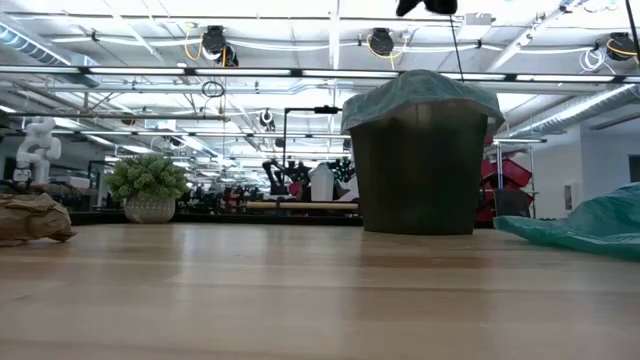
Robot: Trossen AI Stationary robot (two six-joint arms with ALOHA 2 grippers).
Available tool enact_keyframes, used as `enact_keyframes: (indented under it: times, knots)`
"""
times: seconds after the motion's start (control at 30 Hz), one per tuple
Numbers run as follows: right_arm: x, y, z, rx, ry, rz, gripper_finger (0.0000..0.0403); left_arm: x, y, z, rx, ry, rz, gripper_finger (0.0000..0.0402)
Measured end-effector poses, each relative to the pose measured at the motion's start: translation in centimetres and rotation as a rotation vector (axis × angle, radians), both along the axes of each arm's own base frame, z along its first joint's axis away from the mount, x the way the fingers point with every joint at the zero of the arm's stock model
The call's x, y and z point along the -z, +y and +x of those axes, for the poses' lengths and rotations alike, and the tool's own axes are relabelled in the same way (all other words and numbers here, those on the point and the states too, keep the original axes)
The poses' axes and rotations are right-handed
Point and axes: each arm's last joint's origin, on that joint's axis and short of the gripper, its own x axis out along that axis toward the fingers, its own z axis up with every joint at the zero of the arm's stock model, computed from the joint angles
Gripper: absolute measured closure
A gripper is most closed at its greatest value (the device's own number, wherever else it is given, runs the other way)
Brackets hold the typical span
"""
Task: Place trash/remove bag and relplace
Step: Adjust the black trash bin, then put the brown paper into the trash bin
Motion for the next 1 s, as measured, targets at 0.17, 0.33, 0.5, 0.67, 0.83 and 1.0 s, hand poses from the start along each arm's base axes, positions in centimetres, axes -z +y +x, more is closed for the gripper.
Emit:
enact_keyframes:
  times: [0.17,0.33,0.5,0.67,0.83,1.0]
  knots:
    - [3.8,-1.4,4.0,-0.009,0.169,-0.001,0.0403,-0.5,-2.1,-5.2,-0.178,0.017,0.017,0.04]
    - [8.1,-3.1,7.5,0.019,0.326,0.007,0.0403,0.1,-3.3,-7.5,-0.227,0.044,-0.067,0.04]
    - [11.8,-3.9,9.6,0.029,0.457,0.073,0.0403,0.9,-3.6,-8.4,-0.251,0.113,-0.118,0.0401]
    - [12.3,-2.2,11.7,-0.131,0.322,0.216,0.0403,1.4,-3.7,-8.4,-0.252,0.159,-0.136,0.0401]
    - [11.8,-0.1,13.4,-0.259,0.17,0.292,0.0403,1.3,-3.7,-8.5,-0.252,0.155,-0.134,0.0401]
    - [11.5,1.2,14.4,-0.322,0.099,0.294,0.0403,1.4,-4.0,-8.4,-0.162,0.154,-0.148,0.0399]
